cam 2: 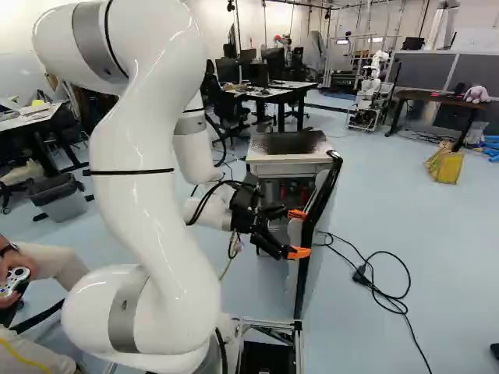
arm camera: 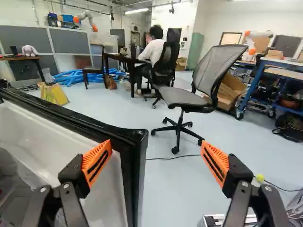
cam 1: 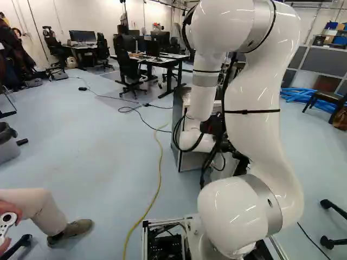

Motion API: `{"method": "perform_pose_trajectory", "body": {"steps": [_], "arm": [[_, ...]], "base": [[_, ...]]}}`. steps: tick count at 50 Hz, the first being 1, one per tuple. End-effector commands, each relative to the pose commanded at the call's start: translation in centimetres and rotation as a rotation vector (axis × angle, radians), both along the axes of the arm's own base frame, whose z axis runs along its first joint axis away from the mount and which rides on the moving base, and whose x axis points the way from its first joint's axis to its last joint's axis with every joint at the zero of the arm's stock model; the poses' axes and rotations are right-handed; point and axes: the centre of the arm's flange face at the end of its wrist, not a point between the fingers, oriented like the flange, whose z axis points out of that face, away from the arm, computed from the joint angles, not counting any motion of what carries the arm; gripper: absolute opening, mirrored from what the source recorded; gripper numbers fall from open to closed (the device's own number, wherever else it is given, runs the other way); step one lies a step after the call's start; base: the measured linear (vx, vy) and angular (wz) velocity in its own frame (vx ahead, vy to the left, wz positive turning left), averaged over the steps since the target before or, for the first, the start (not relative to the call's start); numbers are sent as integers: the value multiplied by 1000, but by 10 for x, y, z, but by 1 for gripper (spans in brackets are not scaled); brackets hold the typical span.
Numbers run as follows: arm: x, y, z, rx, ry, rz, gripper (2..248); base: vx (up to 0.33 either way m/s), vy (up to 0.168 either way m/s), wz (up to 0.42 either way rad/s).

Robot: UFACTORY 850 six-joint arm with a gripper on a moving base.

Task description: Grab a drink from the fridge

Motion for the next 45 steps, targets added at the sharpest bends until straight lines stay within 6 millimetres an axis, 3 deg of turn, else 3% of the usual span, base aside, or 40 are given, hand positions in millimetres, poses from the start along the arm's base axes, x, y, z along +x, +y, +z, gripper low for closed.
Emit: {"method": "perform_pose_trajectory", "body": {"steps": [45], "arm": [[43, -68, 5, -4, -108, -207, 247]], "base": [[0, 0, 0]]}}
